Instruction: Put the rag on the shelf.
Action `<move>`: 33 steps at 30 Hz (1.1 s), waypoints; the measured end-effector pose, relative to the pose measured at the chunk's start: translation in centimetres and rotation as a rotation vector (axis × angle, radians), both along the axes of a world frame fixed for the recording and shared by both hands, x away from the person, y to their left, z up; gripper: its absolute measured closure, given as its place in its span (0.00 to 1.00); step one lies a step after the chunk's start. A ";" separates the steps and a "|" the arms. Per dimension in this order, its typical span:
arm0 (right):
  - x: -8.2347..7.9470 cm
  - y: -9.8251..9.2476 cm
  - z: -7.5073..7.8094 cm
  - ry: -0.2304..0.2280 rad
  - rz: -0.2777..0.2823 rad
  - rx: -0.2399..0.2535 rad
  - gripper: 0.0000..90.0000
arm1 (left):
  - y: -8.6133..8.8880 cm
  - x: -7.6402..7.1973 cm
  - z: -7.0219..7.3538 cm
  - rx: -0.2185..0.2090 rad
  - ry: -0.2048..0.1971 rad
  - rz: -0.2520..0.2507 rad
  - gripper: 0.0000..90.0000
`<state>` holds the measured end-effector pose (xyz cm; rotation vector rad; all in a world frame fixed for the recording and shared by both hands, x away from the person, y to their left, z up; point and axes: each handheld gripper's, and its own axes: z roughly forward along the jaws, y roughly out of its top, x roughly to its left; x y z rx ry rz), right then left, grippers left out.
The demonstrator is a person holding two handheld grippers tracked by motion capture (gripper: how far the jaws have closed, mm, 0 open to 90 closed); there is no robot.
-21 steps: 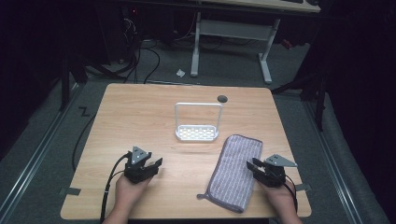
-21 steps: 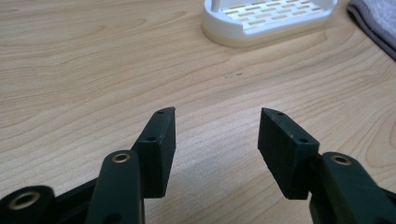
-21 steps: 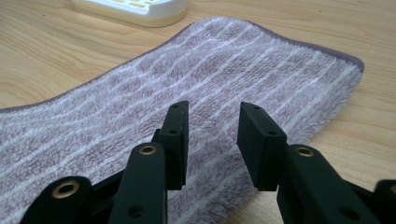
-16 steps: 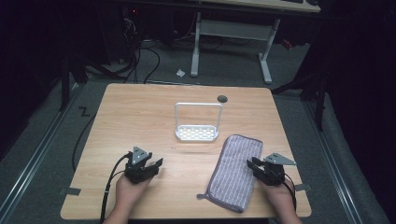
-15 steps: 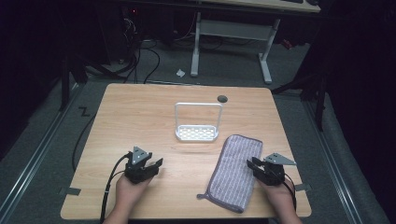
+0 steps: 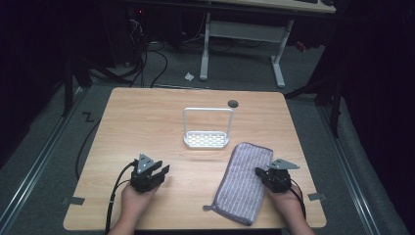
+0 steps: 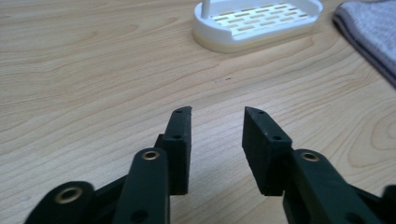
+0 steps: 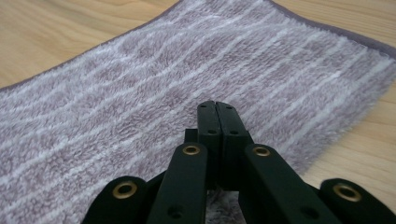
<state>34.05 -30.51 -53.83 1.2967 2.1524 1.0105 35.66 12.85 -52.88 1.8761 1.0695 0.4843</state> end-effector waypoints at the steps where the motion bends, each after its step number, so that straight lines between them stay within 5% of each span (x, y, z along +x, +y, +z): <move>1: -0.1 0.4 0.0 0.002 0.015 0.002 1.00 | -0.1 0.0 0.0 -0.006 0.000 -0.004 0.75; 4: -0.8 2.3 0.0 0.002 0.093 -0.005 1.00 | -0.6 -0.1 0.1 -0.029 0.025 -0.018 0.80; 12: -2.5 7.2 0.0 -0.005 0.258 -0.040 1.00 | -2.9 -0.9 0.4 -0.008 0.018 -0.076 0.86; 22: -4.4 10.8 -0.1 -0.014 0.396 -0.055 1.00 | -5.6 -1.8 0.0 0.003 0.043 -0.155 0.79; 33: -5.2 11.6 -0.2 -0.014 0.443 -0.054 1.00 | -6.6 -1.8 -0.5 0.006 0.073 -0.136 0.62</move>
